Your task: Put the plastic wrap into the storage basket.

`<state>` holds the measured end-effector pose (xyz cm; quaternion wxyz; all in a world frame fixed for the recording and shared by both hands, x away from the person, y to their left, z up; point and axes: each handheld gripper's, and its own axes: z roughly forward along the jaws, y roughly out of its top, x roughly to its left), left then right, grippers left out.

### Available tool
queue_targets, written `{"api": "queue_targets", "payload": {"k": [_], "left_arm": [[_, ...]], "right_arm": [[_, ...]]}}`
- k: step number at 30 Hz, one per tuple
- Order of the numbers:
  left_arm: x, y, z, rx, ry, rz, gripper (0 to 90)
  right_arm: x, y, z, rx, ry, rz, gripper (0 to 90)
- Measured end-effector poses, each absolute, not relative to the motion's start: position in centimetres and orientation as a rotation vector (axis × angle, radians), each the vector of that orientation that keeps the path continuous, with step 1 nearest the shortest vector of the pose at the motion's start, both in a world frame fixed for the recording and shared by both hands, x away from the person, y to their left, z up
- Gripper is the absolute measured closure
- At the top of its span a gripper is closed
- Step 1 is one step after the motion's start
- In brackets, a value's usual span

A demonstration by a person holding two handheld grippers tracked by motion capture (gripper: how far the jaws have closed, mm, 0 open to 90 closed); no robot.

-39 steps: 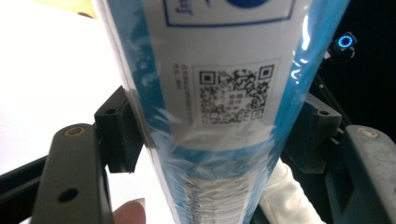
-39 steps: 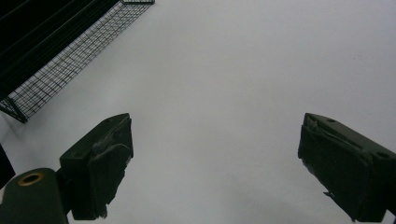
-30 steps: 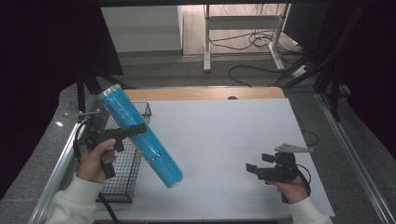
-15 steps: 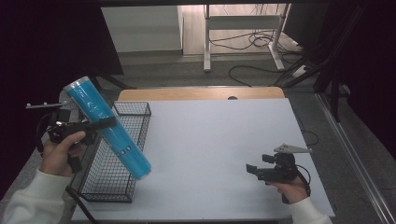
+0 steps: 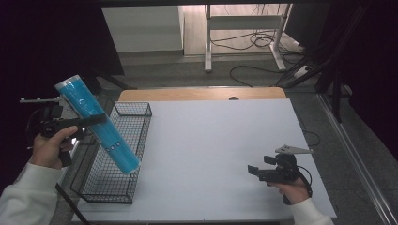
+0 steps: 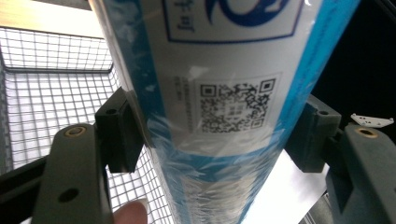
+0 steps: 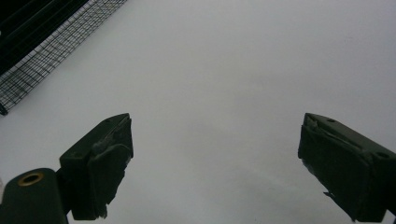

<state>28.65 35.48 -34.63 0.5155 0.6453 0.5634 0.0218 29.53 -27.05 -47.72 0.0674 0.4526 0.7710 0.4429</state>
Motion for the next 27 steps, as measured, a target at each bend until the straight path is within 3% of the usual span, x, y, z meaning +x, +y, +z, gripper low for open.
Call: {"api": "queue_targets", "payload": {"k": [10,27], "left_arm": [[28.3,37.8,-34.1,1.614,1.392,0.105,31.9],[30.7,37.6,-37.7,1.754,1.499,0.137,31.9]], "right_arm": [[29.6,-26.9,-47.9,1.368,2.329,1.324,10.6],[29.7,-27.0,-48.0,1.373,2.337,1.312,10.6]]}}
